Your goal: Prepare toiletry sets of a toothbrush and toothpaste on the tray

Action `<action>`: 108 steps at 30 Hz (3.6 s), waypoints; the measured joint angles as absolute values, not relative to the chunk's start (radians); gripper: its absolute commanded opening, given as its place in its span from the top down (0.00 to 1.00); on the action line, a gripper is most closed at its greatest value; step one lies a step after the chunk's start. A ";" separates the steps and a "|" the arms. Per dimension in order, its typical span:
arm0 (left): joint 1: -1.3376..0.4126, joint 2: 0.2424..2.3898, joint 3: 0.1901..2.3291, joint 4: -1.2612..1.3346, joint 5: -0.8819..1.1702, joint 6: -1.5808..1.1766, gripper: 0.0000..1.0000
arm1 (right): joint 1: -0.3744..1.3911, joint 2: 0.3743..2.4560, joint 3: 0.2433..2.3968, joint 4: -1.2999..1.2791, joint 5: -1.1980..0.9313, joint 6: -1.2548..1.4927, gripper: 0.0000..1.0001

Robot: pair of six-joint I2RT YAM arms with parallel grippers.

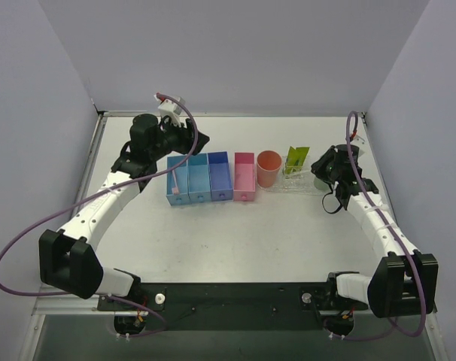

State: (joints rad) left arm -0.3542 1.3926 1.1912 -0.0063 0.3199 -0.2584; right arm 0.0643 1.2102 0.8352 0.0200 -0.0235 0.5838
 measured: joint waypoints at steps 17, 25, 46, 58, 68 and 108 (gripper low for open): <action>-0.351 1.437 1.210 0.004 0.323 -0.267 0.32 | 0.064 1.254 0.874 0.038 -0.042 0.567 0.83; -0.351 1.442 1.211 0.004 0.323 -0.278 0.31 | 0.064 1.254 0.886 0.021 -0.041 0.545 0.64; -0.351 1.460 1.211 0.012 0.323 -0.309 0.32 | 0.064 1.254 0.923 0.010 -0.033 0.489 0.46; -0.352 1.461 1.218 -0.056 0.236 -0.311 0.46 | 0.064 1.246 0.973 -0.042 -0.028 0.468 0.46; -0.390 1.409 1.205 -0.355 -0.118 -0.382 0.50 | 0.064 1.214 1.106 -0.139 -0.025 0.410 0.46; -0.338 1.575 1.155 -0.662 -0.097 -0.542 0.54 | 0.064 1.215 1.169 -0.192 -0.165 0.404 0.47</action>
State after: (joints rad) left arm -0.3378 1.5749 1.1553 -0.6621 -0.0967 -0.5423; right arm 0.0639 1.2152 1.1690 -0.1917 -0.1654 0.4042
